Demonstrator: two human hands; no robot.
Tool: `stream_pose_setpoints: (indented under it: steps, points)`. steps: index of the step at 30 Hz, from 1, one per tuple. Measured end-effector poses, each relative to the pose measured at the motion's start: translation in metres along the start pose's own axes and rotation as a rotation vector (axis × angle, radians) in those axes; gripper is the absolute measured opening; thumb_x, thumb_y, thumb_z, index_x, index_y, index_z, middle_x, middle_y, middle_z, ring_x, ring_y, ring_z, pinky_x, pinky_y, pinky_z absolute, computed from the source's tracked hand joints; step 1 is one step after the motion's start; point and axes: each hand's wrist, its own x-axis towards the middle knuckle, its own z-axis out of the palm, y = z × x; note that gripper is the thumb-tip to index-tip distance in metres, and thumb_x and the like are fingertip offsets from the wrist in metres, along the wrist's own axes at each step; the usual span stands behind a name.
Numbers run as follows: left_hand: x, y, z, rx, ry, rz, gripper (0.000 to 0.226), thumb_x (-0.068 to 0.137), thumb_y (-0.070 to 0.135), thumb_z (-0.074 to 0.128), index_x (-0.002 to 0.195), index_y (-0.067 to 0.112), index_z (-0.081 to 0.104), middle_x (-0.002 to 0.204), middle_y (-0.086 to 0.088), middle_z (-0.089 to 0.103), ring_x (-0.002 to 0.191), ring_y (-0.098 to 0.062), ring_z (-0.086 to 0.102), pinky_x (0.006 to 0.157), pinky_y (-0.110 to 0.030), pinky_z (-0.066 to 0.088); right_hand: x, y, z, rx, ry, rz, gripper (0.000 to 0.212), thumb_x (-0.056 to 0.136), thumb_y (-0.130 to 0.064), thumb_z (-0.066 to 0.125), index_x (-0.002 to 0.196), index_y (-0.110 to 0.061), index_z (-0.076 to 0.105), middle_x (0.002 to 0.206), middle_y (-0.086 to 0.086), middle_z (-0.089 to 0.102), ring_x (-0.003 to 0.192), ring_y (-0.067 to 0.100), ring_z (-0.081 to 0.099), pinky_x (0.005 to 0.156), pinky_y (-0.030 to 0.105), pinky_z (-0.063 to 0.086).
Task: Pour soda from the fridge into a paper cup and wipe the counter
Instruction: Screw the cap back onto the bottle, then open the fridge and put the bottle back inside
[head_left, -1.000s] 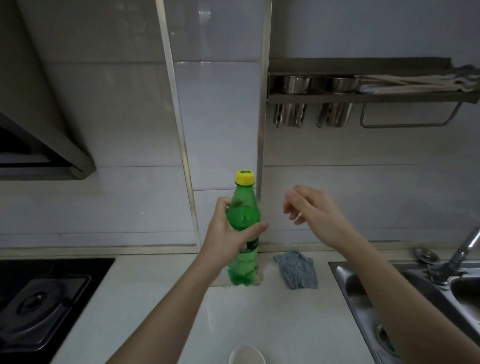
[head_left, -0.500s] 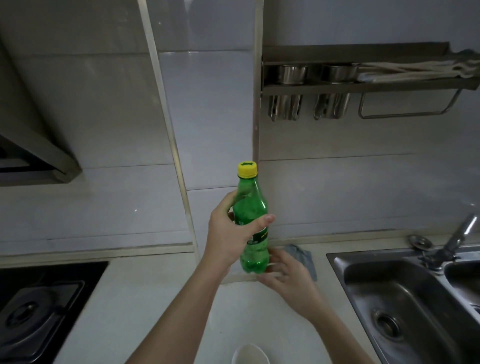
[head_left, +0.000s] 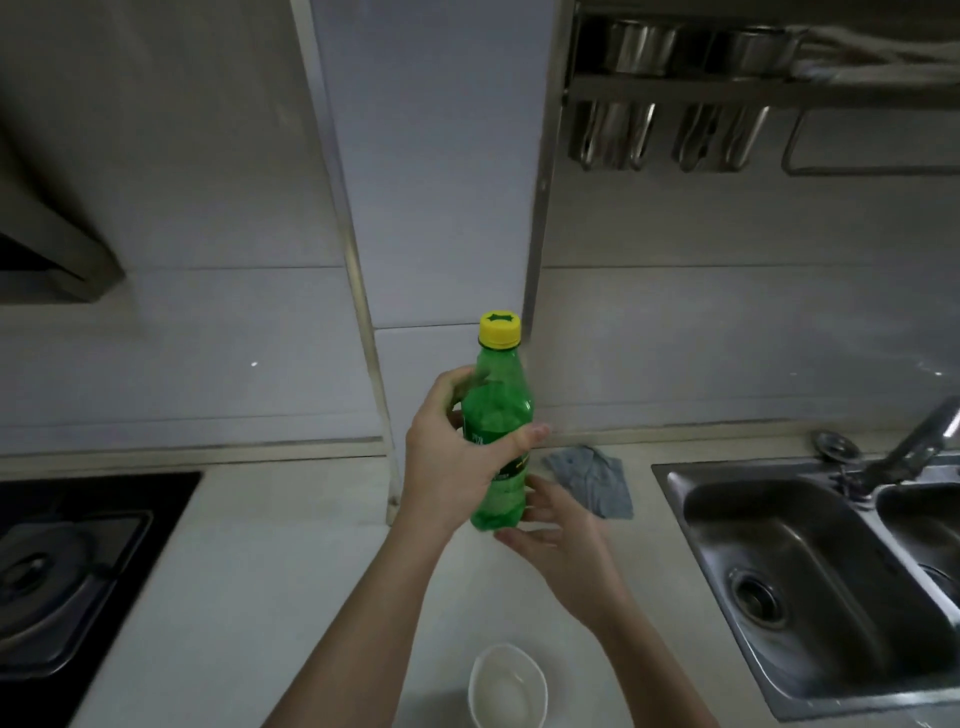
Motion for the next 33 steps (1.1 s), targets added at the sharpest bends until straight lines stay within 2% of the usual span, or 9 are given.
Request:
stream_pose_setpoints:
  steps: [6,8,11,14,20,24,28,31,33]
  points:
    - [-0.021,0.007,-0.020,0.052,0.211,-0.042,0.064,0.057,0.036,0.093,0.114,0.030,0.063,0.105,0.012,0.072,0.099,-0.007,0.069,0.089,-0.041,0.058,0.007,-0.007,0.020,-0.004,-0.162,-0.116,0.050,0.074,-0.041,0.078,0.121,-0.044,0.059,0.110,-0.018,0.067,0.099,0.002,0.064,0.080,0.032,0.059]
    - [-0.035,0.011,-0.025,0.080,0.315,-0.039,0.065,0.057,0.040,0.092,0.115,0.030,0.064,0.106,0.011,0.072,0.101,-0.009,0.069,0.089,-0.042,0.058,0.006,-0.012,0.027,-0.015,-0.218,-0.167,0.050,0.070,-0.045,0.077,0.115,-0.051,0.056,0.109,-0.017,0.066,0.099,0.001,0.063,0.078,0.028,0.057]
    - [-0.060,0.015,-0.031,0.121,0.474,-0.044,0.066,0.055,0.046,0.090,0.114,0.031,0.064,0.106,0.010,0.073,0.101,-0.012,0.069,0.089,-0.043,0.057,-0.001,-0.021,0.034,-0.026,-0.331,-0.235,0.050,0.070,-0.034,0.084,0.108,-0.050,0.055,0.106,-0.017,0.065,0.095,-0.003,0.061,0.074,0.022,0.056]
    - [-0.091,0.019,-0.039,0.176,0.611,-0.056,0.064,0.058,0.042,0.091,0.114,0.032,0.064,0.106,0.012,0.072,0.102,-0.012,0.068,0.090,-0.041,0.056,-0.012,-0.025,0.046,-0.012,-0.468,-0.293,0.047,0.071,-0.034,0.085,0.107,-0.046,0.058,0.105,-0.018,0.065,0.093,-0.004,0.062,0.072,0.020,0.055]
    - [-0.167,0.036,-0.060,0.293,0.850,-0.086,0.060,0.062,0.033,0.094,0.114,0.032,0.063,0.104,0.014,0.070,0.100,-0.007,0.066,0.089,-0.034,0.056,-0.062,-0.046,0.079,0.024,-0.721,-0.428,0.043,0.071,-0.041,0.086,0.095,-0.053,0.053,0.100,-0.018,0.065,0.089,0.000,0.062,0.070,0.016,0.052]
    - [-0.222,0.048,-0.078,0.351,1.012,-0.100,0.059,0.063,0.032,0.094,0.112,0.029,0.063,0.103,0.014,0.070,0.099,-0.006,0.066,0.090,-0.035,0.056,-0.106,-0.060,0.102,0.054,-0.884,-0.500,0.039,0.072,-0.043,0.085,0.096,-0.051,0.055,0.100,-0.017,0.064,0.087,-0.002,0.062,0.069,0.014,0.051]
    - [-0.279,0.060,-0.101,0.423,1.169,-0.127,0.060,0.062,0.039,0.093,0.113,0.033,0.061,0.105,0.016,0.069,0.100,-0.003,0.066,0.090,-0.036,0.056,-0.154,-0.074,0.133,0.065,-1.044,-0.534,0.046,0.072,-0.044,0.084,0.110,-0.032,0.064,0.102,-0.017,0.064,0.088,0.001,0.065,0.074,0.020,0.054]
    - [-0.318,0.066,-0.119,0.449,1.285,-0.145,0.060,0.062,0.042,0.092,0.113,0.035,0.061,0.107,0.015,0.069,0.102,-0.006,0.066,0.089,-0.039,0.057,-0.190,-0.087,0.152,0.073,-1.150,-0.578,0.033,0.071,-0.045,0.084,0.094,-0.047,0.060,0.095,-0.018,0.065,0.087,0.001,0.065,0.074,0.023,0.055]
    - [-0.344,0.069,-0.132,0.463,1.359,-0.150,0.061,0.063,0.041,0.092,0.115,0.033,0.062,0.108,0.014,0.070,0.103,-0.006,0.066,0.090,-0.039,0.057,-0.213,-0.098,0.164,0.083,-1.219,-0.630,0.028,0.072,-0.043,0.084,0.081,-0.052,0.058,0.089,-0.020,0.065,0.083,-0.003,0.063,0.070,0.015,0.051]
